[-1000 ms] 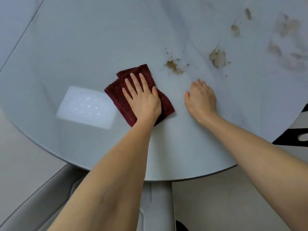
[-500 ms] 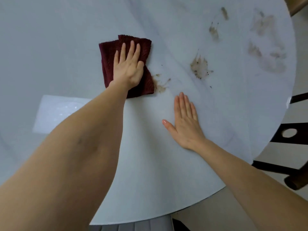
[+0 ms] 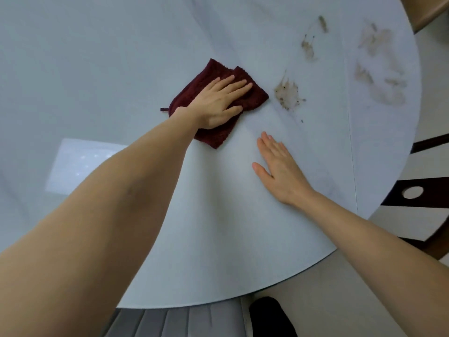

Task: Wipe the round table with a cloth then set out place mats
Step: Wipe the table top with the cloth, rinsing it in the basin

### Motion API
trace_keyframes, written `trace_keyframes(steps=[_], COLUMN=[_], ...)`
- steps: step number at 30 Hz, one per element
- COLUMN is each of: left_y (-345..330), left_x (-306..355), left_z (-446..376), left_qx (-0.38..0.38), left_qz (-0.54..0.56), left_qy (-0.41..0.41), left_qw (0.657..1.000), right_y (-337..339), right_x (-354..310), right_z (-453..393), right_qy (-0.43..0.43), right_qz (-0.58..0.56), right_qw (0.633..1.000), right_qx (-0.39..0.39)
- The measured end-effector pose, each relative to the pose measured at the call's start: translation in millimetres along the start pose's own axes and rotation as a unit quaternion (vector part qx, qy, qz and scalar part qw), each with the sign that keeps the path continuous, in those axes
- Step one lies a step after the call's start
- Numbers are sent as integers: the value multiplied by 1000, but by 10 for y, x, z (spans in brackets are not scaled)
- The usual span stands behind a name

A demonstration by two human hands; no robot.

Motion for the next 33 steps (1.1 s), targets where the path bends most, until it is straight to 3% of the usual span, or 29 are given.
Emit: trace_keyframes(steps=[2,6,12,17,20,23,26,30,33], left_y=[-53,-256,-607,-813,-1059,-1235,-1243,-1269,-1138], left_x=[32,361,923,1560,2074,2521,2631,2538,2163], left_z=[-36,93,699,1160,1401,1407,1245,1093,1035], left_qx=[11,14,7,47,106,183,204,218,220], left_qz=[-63,-70,-63,-39,-22,9,48,32,28], left_qy=[39,50,72,184,359,559,673,726,731], left_qw=[997,996,995,981,927,809,710,651,645], right_y=[-37,10,232,375,292,294,301,251,216], right_x=[19,107,350,640,727,845,913,917,716], right_z=[-11,-8,387,536,746,902,850,596,299], right_qy=[12,-17,-34,16,76,125,173,195,215], right_qz=[-8,-109,-81,-86,-78,-65,-28,-10,-10], right_qw=[1000,990,983,991,993,989,984,981,977], right_qx=[15,87,164,103,53,35,13,17,5])
Point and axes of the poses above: each hand's wrist, its own z-axis away from the middle knuckle, its own y-axis out of the back of the hand, x = y × z, the point moved 5 cm from there along -z, towards the middle knuckle, and after that the axes turned 3 degrees about -y, right-handed, at the moved point
